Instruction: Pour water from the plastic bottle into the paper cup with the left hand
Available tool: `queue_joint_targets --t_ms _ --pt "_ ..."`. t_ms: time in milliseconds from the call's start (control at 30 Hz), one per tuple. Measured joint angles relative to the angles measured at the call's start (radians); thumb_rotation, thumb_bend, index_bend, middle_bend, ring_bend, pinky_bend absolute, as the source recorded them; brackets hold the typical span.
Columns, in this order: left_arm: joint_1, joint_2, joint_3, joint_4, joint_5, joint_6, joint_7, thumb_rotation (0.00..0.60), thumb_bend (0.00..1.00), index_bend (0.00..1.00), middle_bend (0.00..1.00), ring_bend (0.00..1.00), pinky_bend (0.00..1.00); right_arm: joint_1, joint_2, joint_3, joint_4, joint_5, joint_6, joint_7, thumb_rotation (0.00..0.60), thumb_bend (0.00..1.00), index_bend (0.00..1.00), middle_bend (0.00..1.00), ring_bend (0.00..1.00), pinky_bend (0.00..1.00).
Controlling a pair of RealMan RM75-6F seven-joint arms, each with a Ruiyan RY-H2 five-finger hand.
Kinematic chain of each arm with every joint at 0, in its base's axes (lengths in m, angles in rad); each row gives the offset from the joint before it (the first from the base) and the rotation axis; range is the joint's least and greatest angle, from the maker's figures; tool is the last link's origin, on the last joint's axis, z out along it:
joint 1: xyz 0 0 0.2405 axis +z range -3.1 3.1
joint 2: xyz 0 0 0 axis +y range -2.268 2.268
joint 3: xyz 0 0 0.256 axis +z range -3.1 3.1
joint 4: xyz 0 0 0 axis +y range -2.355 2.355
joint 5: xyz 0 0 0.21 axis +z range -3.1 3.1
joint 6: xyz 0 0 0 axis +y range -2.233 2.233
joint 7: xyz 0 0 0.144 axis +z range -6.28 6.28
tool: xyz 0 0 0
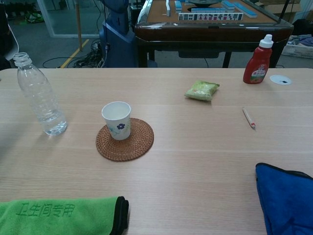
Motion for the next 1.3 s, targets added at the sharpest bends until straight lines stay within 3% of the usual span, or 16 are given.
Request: queue_joint_targets --t_ms 167,367,633,1300 --pt "0.038 0.021 0.058 0.028 0.125 0.084 0.002 0.600 0.02 0.33 0.34 0.20 0.29 0.006 -0.008 0.004 0.001 0.017 -0.015 -0.019 0.600 0.35 0.21 0.26 0.21 0.47" --pt "0.086 0.067 0.162 0.057 0.262 0.145 0.056 0.600 0.02 0.37 0.39 0.23 0.29 0.009 -0.016 0.006 0.000 0.026 -0.021 -0.043 0.600 0.35 0.21 0.26 0.21 0.47" --pt "0.133 0.080 0.209 0.071 0.371 0.229 0.092 0.600 0.02 0.42 0.45 0.24 0.31 0.005 -0.019 0.009 -0.002 0.029 -0.011 -0.051 0.600 0.35 0.21 0.26 0.21 0.47" --pt "0.170 0.077 0.198 0.082 0.387 0.227 0.129 0.600 0.02 0.43 0.46 0.22 0.31 0.017 -0.021 0.011 0.004 0.039 -0.036 -0.052 0.600 0.35 0.21 0.26 0.21 0.47"
